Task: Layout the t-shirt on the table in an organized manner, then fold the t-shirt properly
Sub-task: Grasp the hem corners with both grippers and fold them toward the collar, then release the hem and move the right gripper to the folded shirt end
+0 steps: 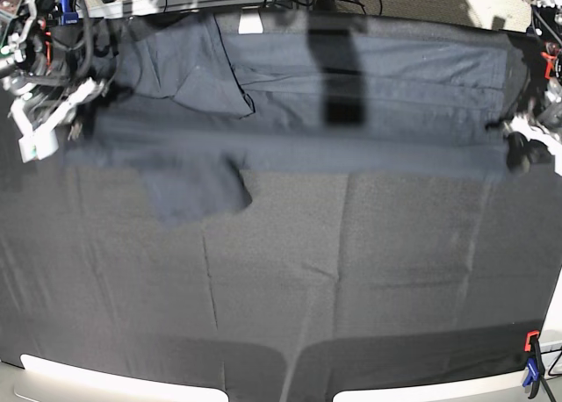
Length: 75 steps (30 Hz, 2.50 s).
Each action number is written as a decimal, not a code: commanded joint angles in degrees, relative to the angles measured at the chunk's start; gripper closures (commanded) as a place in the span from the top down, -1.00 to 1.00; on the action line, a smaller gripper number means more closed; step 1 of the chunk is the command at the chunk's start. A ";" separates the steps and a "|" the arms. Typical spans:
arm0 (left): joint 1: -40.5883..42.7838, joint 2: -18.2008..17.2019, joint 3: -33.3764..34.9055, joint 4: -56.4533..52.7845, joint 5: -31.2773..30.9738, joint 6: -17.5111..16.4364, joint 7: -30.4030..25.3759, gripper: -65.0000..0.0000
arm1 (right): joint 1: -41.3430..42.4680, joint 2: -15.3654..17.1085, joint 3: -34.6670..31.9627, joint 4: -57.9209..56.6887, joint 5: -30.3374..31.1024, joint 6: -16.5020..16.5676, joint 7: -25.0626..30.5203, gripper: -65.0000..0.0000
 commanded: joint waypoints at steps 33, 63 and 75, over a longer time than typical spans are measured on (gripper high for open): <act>-2.69 -2.19 -0.26 6.78 -1.95 2.73 -1.81 -0.14 | 39.06 1.42 -25.99 -27.89 -4.15 -6.93 -3.32 -0.18; -2.67 -2.21 -0.26 6.78 -0.90 2.73 -1.81 -0.14 | 38.38 1.42 -25.99 -27.39 0.68 2.26 -8.66 -1.00; -2.67 -2.19 -0.26 6.78 -0.90 2.73 -1.81 -0.14 | 9.14 1.40 -25.99 13.27 2.38 2.26 -3.74 -1.00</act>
